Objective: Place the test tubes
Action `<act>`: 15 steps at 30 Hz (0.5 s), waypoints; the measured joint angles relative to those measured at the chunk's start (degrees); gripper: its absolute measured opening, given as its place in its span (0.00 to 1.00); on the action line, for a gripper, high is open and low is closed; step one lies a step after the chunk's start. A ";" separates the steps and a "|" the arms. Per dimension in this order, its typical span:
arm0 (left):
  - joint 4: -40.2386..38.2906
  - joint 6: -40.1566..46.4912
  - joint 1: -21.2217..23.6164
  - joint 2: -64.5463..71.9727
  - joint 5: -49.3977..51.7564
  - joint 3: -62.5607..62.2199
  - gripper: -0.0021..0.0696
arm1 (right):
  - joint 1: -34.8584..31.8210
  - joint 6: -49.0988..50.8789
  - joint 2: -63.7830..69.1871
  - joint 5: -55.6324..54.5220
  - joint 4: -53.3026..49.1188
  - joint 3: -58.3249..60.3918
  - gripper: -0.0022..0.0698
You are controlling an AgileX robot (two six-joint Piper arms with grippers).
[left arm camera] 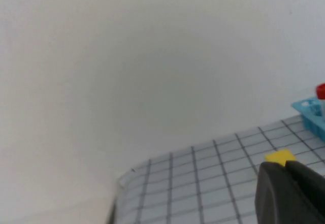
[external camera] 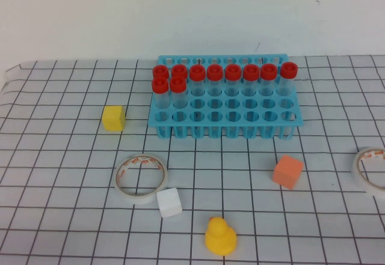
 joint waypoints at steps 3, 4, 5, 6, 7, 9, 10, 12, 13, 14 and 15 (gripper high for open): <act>24.81 -32.29 0.00 0.00 3.97 2.33 0.03 | 0.00 0.00 0.00 0.00 0.00 0.00 0.03; 29.31 -39.06 0.00 0.00 6.90 3.13 0.03 | 0.00 0.00 0.00 0.00 0.00 0.00 0.03; 32.24 -42.86 0.00 0.00 9.57 3.88 0.03 | 0.00 0.00 0.00 0.00 0.00 0.00 0.03; 34.54 -45.94 0.00 -0.11 13.33 4.49 0.03 | 0.00 0.00 0.00 0.00 0.00 0.00 0.03; 37.72 -49.33 0.00 -0.60 19.93 4.64 0.03 | 0.00 0.00 0.00 0.00 0.00 0.00 0.03; 40.19 -50.64 0.00 -0.72 23.02 4.64 0.03 | 0.00 0.00 0.00 0.00 0.00 0.00 0.03; 40.82 -50.99 0.00 -0.72 23.25 4.64 0.03 | 0.00 0.00 0.00 0.00 0.00 0.00 0.03; 41.85 -52.38 0.00 -0.84 23.37 4.53 0.03 | 0.00 0.00 0.00 0.00 0.00 0.00 0.03; 42.15 -53.23 0.00 -0.84 23.37 4.53 0.03 | 0.00 0.00 0.00 0.00 0.00 0.00 0.03; 42.41 -54.06 0.00 -0.94 23.37 4.53 0.03 | 0.00 0.00 0.00 0.00 0.00 0.00 0.03; 42.71 -54.66 0.00 -0.94 23.37 4.53 0.03 | 0.00 0.00 0.00 0.00 0.00 0.00 0.03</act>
